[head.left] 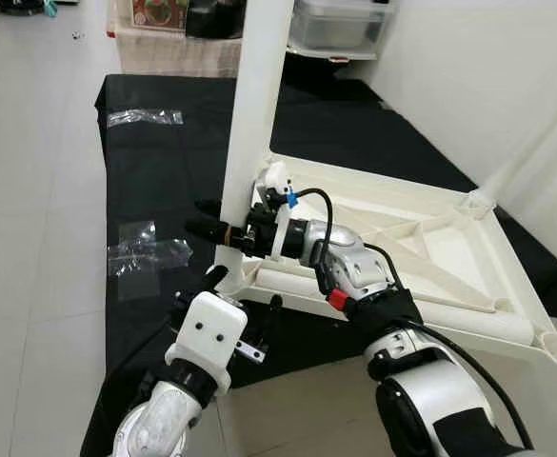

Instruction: Building children table

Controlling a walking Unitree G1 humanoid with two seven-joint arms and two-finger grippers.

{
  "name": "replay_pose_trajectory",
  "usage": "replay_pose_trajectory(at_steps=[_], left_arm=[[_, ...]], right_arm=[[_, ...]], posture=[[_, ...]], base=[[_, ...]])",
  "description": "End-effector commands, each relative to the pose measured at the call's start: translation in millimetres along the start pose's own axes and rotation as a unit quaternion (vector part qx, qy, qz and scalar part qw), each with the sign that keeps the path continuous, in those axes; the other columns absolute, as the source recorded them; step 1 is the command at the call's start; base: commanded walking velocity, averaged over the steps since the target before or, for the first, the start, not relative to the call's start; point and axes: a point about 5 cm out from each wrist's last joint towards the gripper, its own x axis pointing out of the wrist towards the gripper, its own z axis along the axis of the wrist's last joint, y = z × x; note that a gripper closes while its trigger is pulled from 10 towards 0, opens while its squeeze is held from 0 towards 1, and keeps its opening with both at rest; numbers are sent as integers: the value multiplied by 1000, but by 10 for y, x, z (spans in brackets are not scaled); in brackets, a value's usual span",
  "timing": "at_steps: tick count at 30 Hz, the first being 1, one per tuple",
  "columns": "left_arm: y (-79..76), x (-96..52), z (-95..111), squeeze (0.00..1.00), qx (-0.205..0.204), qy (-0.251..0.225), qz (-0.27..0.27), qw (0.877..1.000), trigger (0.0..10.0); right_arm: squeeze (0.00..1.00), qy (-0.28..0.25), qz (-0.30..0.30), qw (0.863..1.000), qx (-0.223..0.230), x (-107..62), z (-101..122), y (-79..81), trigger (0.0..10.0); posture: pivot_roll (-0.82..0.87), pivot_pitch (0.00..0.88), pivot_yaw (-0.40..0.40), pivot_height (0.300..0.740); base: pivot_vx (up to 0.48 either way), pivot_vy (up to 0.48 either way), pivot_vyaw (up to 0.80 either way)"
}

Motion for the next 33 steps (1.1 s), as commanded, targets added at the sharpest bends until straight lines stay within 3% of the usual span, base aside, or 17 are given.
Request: replay_pose_trajectory(at_steps=[1, 3, 4, 8, 10, 14, 15, 16, 17, 20, 21, 23, 24, 28, 31, 32, 33], left_arm=[[9, -4, -39, 0, -3, 10, -4, 1000, 10000], [26, 3, -30, 0, -1, 8, -2, 1000, 10000], [26, 3, -30, 0, -1, 8, -2, 1000, 10000], [-11, -1, -21, 0, 8, 5, -15, 1000, 10000], [-11, -1, -21, 0, 8, 5, -15, 1000, 10000], [9, 1, -19, 0, 1, 4, -9, 1000, 10000], [14, 6, -19, 0, 3, 4, -10, 1000, 10000], [14, 6, -19, 0, 3, 4, -10, 1000, 10000], [13, 11, -16, 0, 10, 3, -14, 1000, 10000], [3, 6, -15, 0, 21, 2, -19, 1000, 10000], [3, 7, -17, 0, 21, 2, -19, 1000, 10000], [3, 8, -19, 0, 17, 3, -18, 1000, 10000], [9, 6, -25, 0, 13, 4, -14, 1000, 10000], [8, -1, -32, 0, 14, 4, -14, 1000, 10000], [-8, -11, -44, 0, 15, 6, -16, 1000, 10000], [-20, -21, -55, 0, 16, 6, -18, 1000, 10000], [-20, -24, -59, 0, 16, 6, -17, 1000, 10000]], right_arm=[[0, -13, -103, 994, 20, -63, 14, -157, 0], [0, -21, -232, 972, 20, -137, 18, -304, 0], [0, -21, -232, 972, 20, -137, 18, -304, 0], [0, -28, -549, 835, 30, -523, -86, -479, 0], [0, -28, -549, 835, 30, -523, -86, -479, 0], [0, -30, -592, 804, 51, -434, -154, -343, 0], [0, -33, -581, 811, 64, -336, -168, -286, 1608], [0, -33, -581, 811, 64, -336, -168, -286, 1608], [0, -35, -569, 817, 80, -251, -177, -248, 10000], [0, -41, -557, 823, 98, -160, -178, -201, 10000], [1000, -53, -538, 835, 100, -121, -153, -187, 10000], [1000, -67, -510, 851, 106, -84, -131, -177, 10000], [0, -90, -463, 875, 111, -99, -71, -208, 10000], [0, -103, -438, 887, 103, -194, -11, -289, 10000], [0, -120, -373, 914, 105, -276, 82, -364, 10000], [0, -120, -252, 957, 85, -347, 232, -395, 10000], [0, -111, -197, 971, 82, -360, 266, -378, 10000]], posture=[[92, 152, -172, 740], [87, 150, -166, 740], [87, 150, -166, 740], [97, 145, -156, 740], [97, 145, -156, 740], [109, 139, -149, 740], [111, 135, -146, 740], [111, 135, -146, 740], [111, 138, -149, 740], [115, 135, -153, 740], [119, 134, -158, 740], [119, 131, -159, 740], [114, 121, -155, 740], [113, 106, -156, 740], [119, 89, -158, 740], [122, 76, -162, 740], [120, 73, -161, 740]], base=[[0, 0, 0], [0, 0, 0], [0, 0, 0], [0, 0, 0], [0, 0, 0], [0, 0, 0], [0, 0, 0], [0, 0, 0], [0, 0, 0], [0, 0, 0], [0, 0, 0], [0, 0, 0], [0, 0, 0], [0, 0, 0], [0, 0, 0], [0, 0, 0], [0, 0, 0]])
